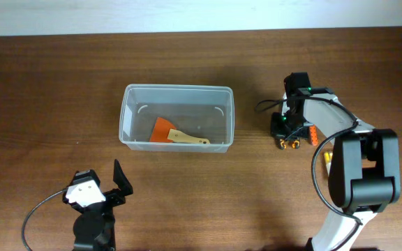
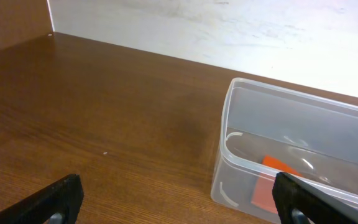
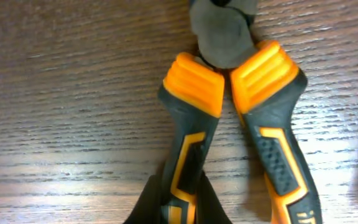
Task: Pack container
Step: 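Grasp the orange-black pliers with the right gripper, then carry the pliers into the container and release them, then move the right gripper to the orange bit strip and grasp it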
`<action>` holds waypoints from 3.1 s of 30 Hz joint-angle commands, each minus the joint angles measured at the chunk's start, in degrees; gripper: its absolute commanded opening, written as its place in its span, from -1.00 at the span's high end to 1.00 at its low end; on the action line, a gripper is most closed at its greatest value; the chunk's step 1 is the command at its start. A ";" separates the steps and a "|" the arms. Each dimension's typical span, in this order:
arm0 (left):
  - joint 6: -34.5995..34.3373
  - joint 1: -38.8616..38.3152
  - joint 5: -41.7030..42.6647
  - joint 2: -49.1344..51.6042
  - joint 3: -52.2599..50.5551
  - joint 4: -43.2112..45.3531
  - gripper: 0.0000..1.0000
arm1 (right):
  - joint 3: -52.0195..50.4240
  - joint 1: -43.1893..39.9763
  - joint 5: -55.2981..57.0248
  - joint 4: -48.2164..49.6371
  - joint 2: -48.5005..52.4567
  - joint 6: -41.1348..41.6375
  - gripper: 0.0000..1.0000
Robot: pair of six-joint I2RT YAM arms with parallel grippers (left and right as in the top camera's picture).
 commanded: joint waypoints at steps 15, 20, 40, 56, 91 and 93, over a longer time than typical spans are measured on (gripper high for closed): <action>0.50 -0.17 -0.20 -0.44 -0.20 -0.09 -0.98 | 23.02 4.96 1.49 -8.55 -9.66 -17.73 0.92; 0.50 -0.17 -0.20 -0.44 -0.20 -0.09 -0.99 | 31.41 12.90 1.68 -13.18 -10.95 -27.10 0.92; 0.50 -0.17 -0.20 -0.44 -0.20 -0.09 -0.99 | 32.61 35.04 1.42 -16.04 -0.76 -40.94 0.92; 0.50 -0.17 -0.20 -0.44 -0.20 -0.09 -0.98 | 32.50 35.04 -2.97 -17.59 9.88 -40.96 0.91; 0.50 -0.17 -0.20 -0.44 -0.20 -0.09 -0.98 | 61.88 3.50 7.89 -49.62 -0.92 -20.33 0.00; 0.50 -0.17 -0.20 -0.44 -0.20 -0.09 -0.99 | 61.46 1.18 7.91 -50.40 -0.92 -20.76 -0.01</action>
